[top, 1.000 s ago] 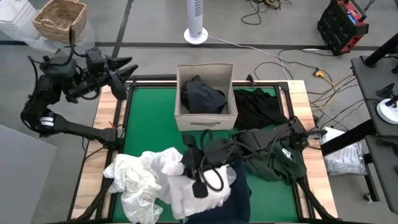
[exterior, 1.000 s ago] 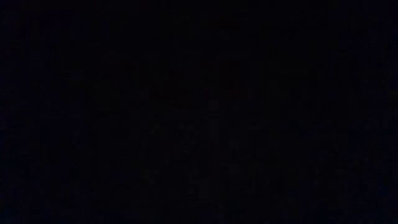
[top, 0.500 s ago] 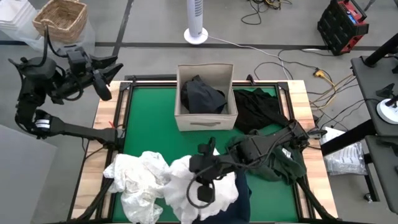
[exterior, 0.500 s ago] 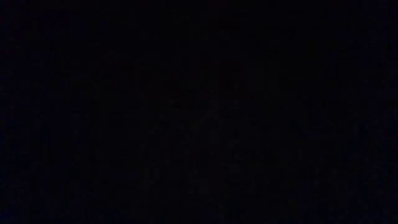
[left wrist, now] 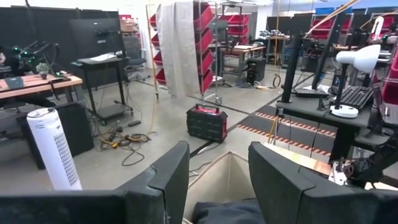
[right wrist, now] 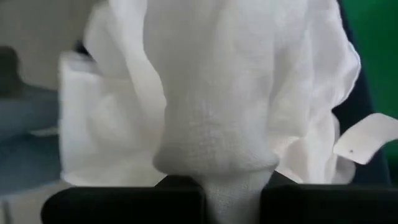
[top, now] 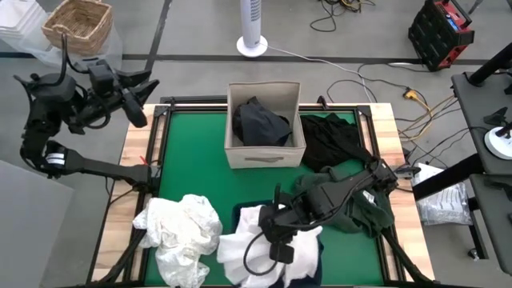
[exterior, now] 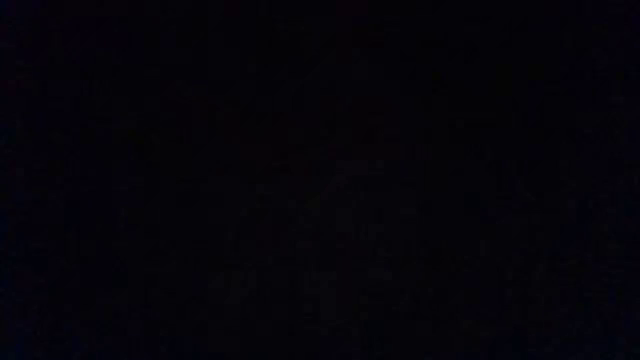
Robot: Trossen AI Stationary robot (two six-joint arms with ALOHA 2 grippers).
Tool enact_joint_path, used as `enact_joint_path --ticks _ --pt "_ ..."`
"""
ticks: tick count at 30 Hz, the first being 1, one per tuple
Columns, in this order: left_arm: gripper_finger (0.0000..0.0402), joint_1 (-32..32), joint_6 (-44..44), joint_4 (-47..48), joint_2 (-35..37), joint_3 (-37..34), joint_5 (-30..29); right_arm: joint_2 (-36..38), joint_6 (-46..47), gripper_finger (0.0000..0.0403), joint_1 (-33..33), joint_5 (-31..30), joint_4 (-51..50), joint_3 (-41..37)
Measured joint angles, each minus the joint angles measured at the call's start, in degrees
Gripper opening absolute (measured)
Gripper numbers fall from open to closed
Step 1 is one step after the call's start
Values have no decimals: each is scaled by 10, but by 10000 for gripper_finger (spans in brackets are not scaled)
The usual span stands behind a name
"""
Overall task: Sort clothes
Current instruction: Put the white polo shirt into the blue laundry bin
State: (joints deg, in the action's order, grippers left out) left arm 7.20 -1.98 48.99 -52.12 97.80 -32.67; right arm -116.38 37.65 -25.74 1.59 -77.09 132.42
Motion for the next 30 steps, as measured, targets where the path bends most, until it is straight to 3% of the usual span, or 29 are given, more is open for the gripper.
enact_joint_path --ticks 5,16,20,24,30 --pt "145 0 0 0 -6 0 -19 0 -56 12 8 -3 20 -62" --pt "145 0 -4 7 -19 0 -19 0 -122 12 42 4 278 -229" --pt "145 0 -5 21 -22 0 -19 1 -134 12 63 48 289 -266" --pt "145 0 -6 47 -24 0 -4 2 -137 13 69 47 271 -279" --pt "145 0 -22 98 -32 0 52 6 -166 41 67 49 204 -222"
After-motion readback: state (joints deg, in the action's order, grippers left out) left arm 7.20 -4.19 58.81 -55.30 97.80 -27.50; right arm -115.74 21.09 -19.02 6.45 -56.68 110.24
